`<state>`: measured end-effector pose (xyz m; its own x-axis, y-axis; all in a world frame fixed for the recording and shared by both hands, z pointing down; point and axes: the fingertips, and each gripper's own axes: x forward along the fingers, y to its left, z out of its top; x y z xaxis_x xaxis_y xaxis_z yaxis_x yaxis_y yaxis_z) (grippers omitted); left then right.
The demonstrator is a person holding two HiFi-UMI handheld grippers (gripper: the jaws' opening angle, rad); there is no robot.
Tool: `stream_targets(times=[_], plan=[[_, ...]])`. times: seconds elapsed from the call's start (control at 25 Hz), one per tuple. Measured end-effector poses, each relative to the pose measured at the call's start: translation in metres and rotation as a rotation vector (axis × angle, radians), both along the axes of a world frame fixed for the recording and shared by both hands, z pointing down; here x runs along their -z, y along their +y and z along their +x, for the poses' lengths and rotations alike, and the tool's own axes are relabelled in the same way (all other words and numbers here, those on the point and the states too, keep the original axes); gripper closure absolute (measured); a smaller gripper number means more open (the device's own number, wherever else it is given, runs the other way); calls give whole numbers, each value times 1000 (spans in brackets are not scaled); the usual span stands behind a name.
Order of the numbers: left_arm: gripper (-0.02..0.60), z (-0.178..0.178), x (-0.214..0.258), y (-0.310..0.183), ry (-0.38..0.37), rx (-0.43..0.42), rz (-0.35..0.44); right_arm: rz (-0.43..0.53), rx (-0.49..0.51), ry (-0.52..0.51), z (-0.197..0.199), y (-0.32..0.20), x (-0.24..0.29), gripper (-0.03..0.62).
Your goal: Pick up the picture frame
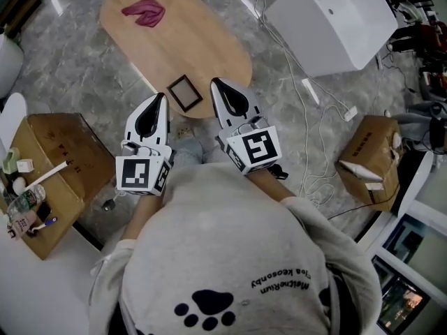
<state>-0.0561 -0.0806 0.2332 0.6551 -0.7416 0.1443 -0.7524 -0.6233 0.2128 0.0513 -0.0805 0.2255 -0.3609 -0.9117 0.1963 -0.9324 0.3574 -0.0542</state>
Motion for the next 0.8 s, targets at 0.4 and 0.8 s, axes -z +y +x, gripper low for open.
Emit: stream_targets(times=[0.4,0.8], plan=[[574,0,-17,-12,-17,-9,-30,-50,14,-2,-4,-17,-18,586],[574,5,-27,-30,-32,35,-52,-75,83,-14,-9,-43,-32,586]])
